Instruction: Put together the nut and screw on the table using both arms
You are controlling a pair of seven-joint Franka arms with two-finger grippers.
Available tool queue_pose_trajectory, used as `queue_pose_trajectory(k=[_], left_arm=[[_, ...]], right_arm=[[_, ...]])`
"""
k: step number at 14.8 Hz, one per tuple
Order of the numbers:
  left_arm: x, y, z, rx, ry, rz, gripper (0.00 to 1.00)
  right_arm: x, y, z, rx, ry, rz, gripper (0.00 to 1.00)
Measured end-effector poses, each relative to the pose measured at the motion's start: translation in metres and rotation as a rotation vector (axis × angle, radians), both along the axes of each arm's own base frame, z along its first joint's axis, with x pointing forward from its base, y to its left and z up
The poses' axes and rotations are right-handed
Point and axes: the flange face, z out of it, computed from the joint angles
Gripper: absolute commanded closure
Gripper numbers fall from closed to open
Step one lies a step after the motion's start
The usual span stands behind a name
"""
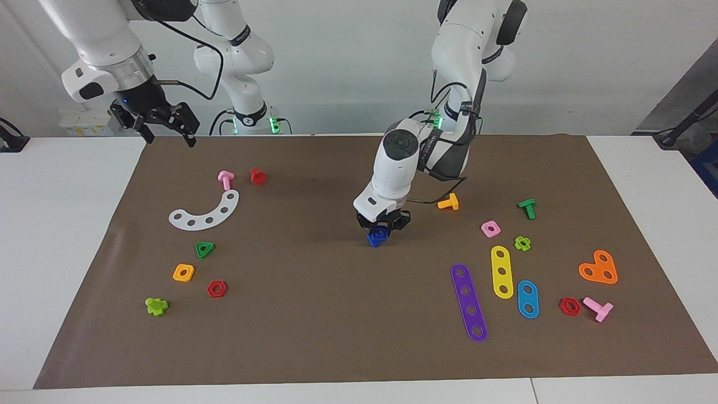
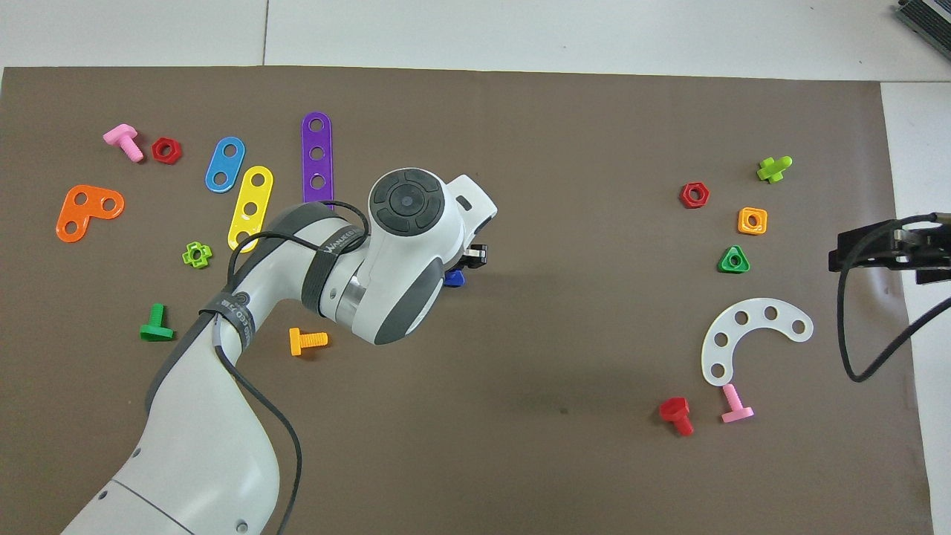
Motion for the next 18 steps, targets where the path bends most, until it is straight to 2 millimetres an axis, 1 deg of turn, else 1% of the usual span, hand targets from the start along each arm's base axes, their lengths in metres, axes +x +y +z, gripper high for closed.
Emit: queue_pose_trajectory(k=[14,18], left_arm=[[-0.0005,-0.0014,-0.0006,-0.003,-0.006,-0.001,0.90],[-0.0021,-0.0006,0.0005,0.015,0.020,-0.003,0.91]], right_arm=[[0.0000,0.0000,0.0000,0.000,0.000,0.000,0.00],[0.0000,0.0000,0.0001,0.000,0.000,0.000,0.00]])
